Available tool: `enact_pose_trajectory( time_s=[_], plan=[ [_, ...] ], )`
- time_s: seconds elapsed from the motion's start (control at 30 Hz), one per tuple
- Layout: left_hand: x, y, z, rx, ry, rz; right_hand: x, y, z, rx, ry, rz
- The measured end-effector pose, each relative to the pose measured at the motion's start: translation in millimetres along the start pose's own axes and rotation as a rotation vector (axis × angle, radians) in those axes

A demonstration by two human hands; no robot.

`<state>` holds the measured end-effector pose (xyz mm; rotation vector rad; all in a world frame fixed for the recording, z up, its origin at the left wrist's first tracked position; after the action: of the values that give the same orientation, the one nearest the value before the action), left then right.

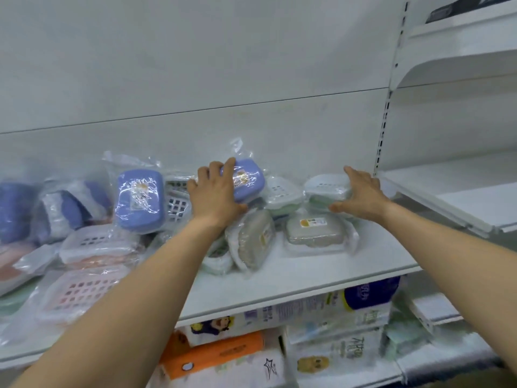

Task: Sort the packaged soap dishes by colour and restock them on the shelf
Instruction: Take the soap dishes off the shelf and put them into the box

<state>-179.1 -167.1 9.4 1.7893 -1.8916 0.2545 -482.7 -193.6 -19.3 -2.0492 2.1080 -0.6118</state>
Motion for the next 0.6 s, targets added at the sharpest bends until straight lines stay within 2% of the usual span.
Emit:
enact_pose_trajectory(
  time_s=[0.13,0.33,0.43,0.53,0.6],
  plan=[
    [-1,1,-4,0.029,0.013,0.01,-4,-6,1,-0.012,0.151,0.009],
    [-19,1,-22,-0.236,0.105,-0.074,-38,-22,-9,0.08,0.393,0.023],
    [-45,3,-43,-0.325,0.186,-0.078,-67,-38,-16,0.167,0.574,-0.075],
    [-87,-3,-66,-0.373,0.257,-0.086,-104,-59,-19,0.113,0.734,-0.21],
    [-121,-14,-81,-0.431,0.301,-0.079,-133,-77,-20,0.09,0.778,-0.271]
  ],
)
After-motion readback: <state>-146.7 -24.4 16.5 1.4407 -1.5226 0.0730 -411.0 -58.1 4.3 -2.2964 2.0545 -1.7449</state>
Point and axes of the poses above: each hand's wrist, its own x-axis towards the middle knuckle, its own z-axis out of the palm, y = z × x, the point moved 1 cm from there along x, towards the middle knuckle, and after that the axes turned 10 degrees about -x, right-handed, at the moved point
